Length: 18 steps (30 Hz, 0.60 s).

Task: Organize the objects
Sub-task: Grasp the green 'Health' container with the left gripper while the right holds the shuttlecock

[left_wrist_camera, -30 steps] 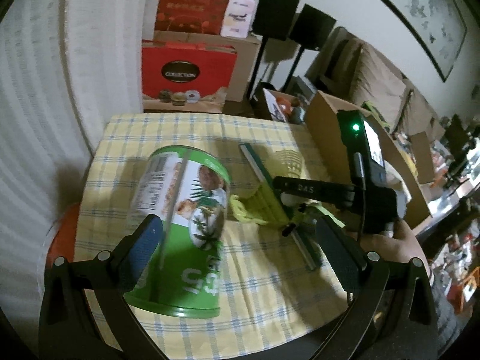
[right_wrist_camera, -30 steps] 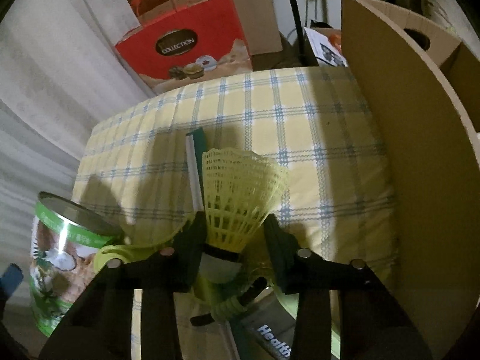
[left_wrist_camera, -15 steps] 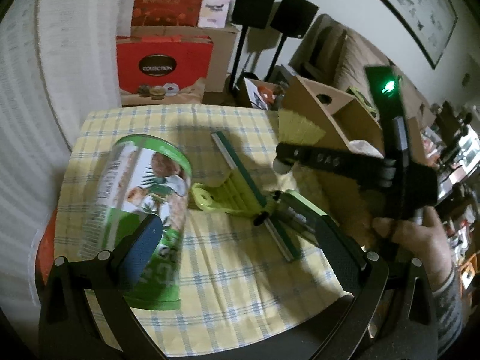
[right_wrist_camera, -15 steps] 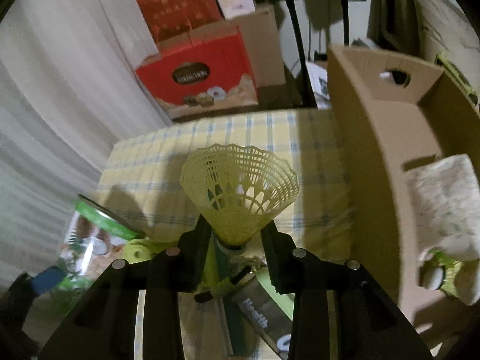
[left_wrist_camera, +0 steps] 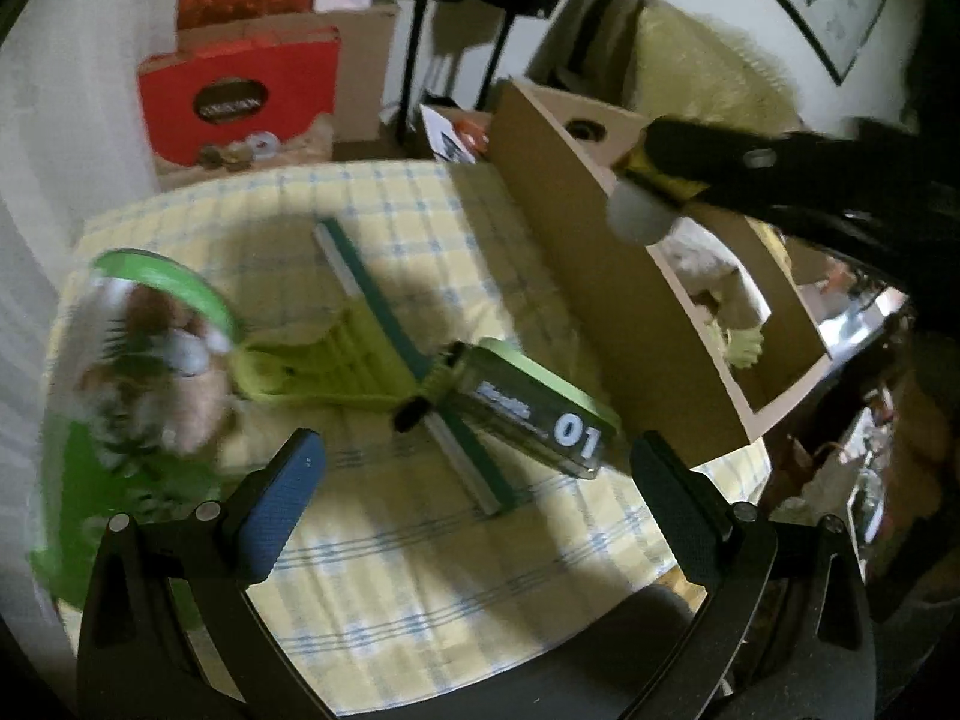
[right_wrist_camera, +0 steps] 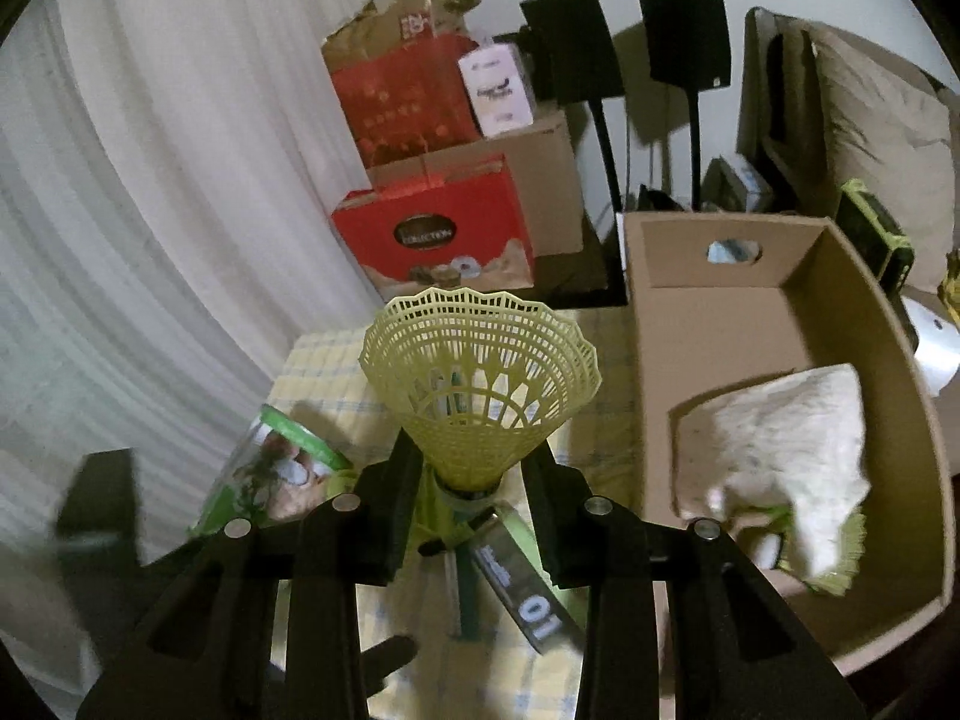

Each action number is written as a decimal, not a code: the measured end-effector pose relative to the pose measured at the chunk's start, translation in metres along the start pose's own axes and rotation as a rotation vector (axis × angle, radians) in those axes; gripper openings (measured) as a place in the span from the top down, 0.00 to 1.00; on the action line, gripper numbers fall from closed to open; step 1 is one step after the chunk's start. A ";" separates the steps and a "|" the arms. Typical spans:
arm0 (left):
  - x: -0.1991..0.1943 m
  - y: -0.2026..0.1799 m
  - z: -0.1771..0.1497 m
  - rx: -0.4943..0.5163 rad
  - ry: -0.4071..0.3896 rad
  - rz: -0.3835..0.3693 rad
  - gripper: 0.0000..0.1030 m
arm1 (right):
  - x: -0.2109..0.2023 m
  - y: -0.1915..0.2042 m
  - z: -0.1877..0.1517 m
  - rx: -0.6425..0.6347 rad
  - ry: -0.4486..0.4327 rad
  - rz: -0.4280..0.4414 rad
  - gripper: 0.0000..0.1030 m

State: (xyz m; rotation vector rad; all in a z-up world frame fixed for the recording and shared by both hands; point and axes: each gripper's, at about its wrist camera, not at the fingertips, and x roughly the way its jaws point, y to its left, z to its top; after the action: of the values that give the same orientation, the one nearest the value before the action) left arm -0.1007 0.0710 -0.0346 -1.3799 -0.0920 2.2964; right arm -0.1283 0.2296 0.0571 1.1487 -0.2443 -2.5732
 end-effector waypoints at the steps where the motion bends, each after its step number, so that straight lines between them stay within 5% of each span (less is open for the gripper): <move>1: 0.006 -0.002 0.001 -0.006 0.017 -0.010 0.01 | -0.004 -0.001 -0.001 -0.001 -0.003 0.000 0.67; 10: 0.046 -0.011 0.011 -0.079 0.100 -0.026 0.04 | -0.036 -0.023 -0.018 0.022 -0.026 -0.003 0.67; 18: 0.079 -0.007 0.025 -0.216 0.181 -0.019 0.22 | -0.058 -0.042 -0.026 0.054 -0.058 -0.014 0.67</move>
State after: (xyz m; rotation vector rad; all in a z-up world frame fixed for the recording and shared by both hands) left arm -0.1509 0.1140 -0.0849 -1.6809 -0.3019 2.1851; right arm -0.0810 0.2886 0.0684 1.0994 -0.3227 -2.6294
